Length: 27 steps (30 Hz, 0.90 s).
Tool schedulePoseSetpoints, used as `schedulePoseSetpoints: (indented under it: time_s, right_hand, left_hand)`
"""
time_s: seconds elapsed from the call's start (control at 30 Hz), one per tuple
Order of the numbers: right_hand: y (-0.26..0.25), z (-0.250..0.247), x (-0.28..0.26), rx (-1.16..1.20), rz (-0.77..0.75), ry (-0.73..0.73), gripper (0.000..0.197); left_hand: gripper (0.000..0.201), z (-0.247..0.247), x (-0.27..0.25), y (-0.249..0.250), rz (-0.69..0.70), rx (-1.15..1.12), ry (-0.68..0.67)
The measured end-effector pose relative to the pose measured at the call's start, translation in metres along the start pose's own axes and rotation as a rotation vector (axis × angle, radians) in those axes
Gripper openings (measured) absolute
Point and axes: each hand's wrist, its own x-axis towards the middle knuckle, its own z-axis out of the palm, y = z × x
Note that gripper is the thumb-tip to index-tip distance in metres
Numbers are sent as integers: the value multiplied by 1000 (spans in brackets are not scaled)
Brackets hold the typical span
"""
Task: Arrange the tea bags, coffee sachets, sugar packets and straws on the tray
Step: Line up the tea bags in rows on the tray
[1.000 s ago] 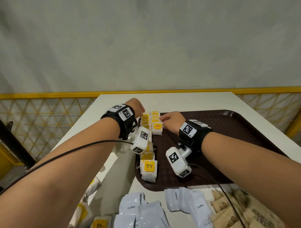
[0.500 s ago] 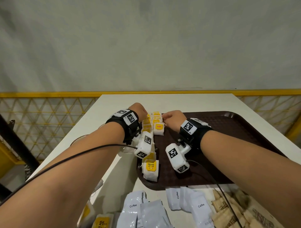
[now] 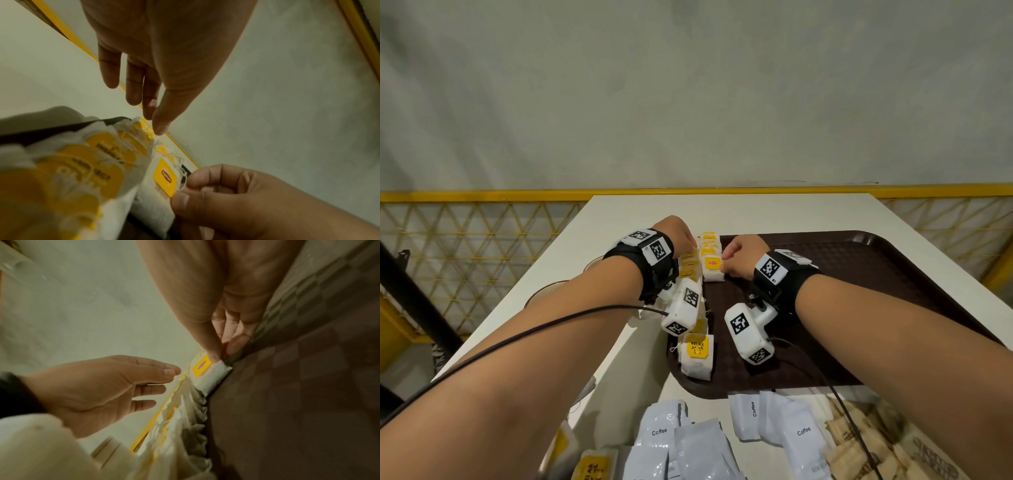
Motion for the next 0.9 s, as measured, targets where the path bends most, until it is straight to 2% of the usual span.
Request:
schedulePoseSetpoints:
  time_s: [0.2, 0.37, 0.47, 0.53, 0.63, 0.77, 0.9]
  right_hand:
    - [1, -1, 2, 54, -40, 2, 28]
    - [6, 4, 9, 195, 41, 27, 26]
    - [6, 6, 13, 262, 53, 68, 25]
    - [-1, 9, 14, 217, 48, 25, 29]
    - [-13, 17, 17, 167, 66, -52, 18]
    - [-17, 18, 24, 88, 50, -86, 46]
    - [-17, 16, 30, 38, 41, -104, 48]
  left_hand:
    - [20, 2, -2, -4, 18, -78, 49]
    - [29, 0, -8, -7, 9, -207, 107]
    - [25, 2, -10, -1, -34, -313, 83]
    - [38, 4, -14, 7, -113, -357, 63]
    - [64, 13, -16, 10, -216, -416, 24]
    - [73, 17, -16, 8, -280, -520, -14]
    - [71, 13, -14, 6, -325, -608, -87]
